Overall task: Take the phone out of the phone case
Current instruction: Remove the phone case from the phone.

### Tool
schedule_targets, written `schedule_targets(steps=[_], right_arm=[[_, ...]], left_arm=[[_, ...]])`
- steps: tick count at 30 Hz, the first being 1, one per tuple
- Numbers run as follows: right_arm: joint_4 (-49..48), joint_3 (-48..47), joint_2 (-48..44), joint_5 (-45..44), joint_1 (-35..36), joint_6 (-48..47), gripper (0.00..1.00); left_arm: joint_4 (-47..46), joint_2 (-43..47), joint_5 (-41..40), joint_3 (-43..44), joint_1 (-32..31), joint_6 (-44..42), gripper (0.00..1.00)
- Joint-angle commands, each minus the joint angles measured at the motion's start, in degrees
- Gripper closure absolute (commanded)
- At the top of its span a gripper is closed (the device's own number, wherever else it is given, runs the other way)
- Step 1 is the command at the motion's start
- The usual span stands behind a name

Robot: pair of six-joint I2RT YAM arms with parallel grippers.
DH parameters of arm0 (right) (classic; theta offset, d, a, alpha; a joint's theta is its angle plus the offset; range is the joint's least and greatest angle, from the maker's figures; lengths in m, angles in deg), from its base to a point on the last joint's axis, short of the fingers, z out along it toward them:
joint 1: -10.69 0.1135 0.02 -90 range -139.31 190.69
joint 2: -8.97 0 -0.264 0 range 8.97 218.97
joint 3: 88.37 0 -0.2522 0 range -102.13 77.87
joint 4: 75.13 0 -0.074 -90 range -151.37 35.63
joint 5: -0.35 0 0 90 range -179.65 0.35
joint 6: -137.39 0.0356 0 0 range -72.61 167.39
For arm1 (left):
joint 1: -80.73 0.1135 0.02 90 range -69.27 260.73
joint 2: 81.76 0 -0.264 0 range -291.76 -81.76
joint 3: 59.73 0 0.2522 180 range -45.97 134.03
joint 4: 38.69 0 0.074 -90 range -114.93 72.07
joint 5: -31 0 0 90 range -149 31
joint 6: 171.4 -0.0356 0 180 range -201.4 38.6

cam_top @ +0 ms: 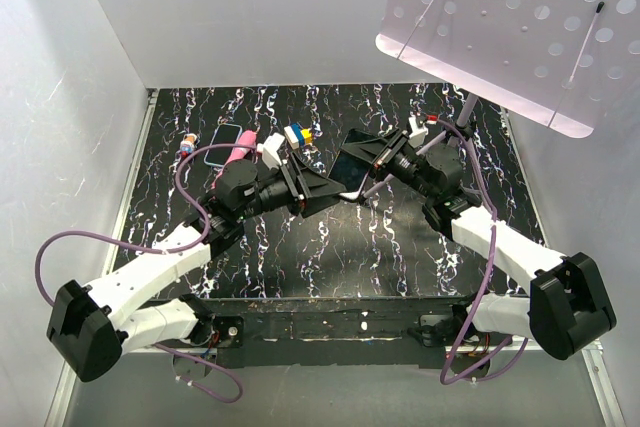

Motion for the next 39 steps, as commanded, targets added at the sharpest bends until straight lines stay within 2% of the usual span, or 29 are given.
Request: schedule_targets(steps=[1, 3, 5, 9, 17, 21, 27, 31, 39], right_arm=[[-9.46, -5.33, -3.99, 12.17, 4.83, 6.74, 0.99], [-9.98, -4.62, -3.73, 12.78, 4.83, 6.56, 0.99], [-12.35, -4.27, -3.03, 14.10, 4.83, 7.35, 0.99], [-11.39, -5.76, -1.80, 18.14, 4.83, 6.13, 0.99], [-4.98, -6.64, -3.11, 21.57, 5.27, -0.37, 0.99], [-2.87, -6.99, -2.85, 21.75, 7.11, -3.53, 0.99], [-0.85, -6.64, -4.08, 21.57, 7.73, -5.03, 0.99], [0.04, -6.64, -5.04, 20.96, 7.91, -5.57, 0.99], [2.93, -6.12, -6.01, 21.57, 8.00, -4.69, 0.99]], left_arm=[[-9.43, -2.95, -10.57, -3.13, 1.60, 3.85, 0.47], [-15.14, -3.82, -9.34, -4.01, 1.95, 5.18, 0.47], [-13.85, -4.01, -8.54, -3.14, 2.13, 4.74, 0.48], [-17.01, -2.52, -8.28, -4.80, 3.35, 6.06, 0.50], [-17.63, 1.88, -9.24, -5.33, 4.85, 9.13, 0.52], [-13.69, 3.37, -12.93, -5.16, 4.85, 10.37, 0.57], [-6.82, 4.69, -19.08, -2.34, 4.76, 7.21, 0.58], [-8.22, 6.54, -24.87, -3.31, 4.76, 5.45, 0.59], [-15.25, 9.18, -27.18, -6.83, 4.85, 3.69, 0.61]])
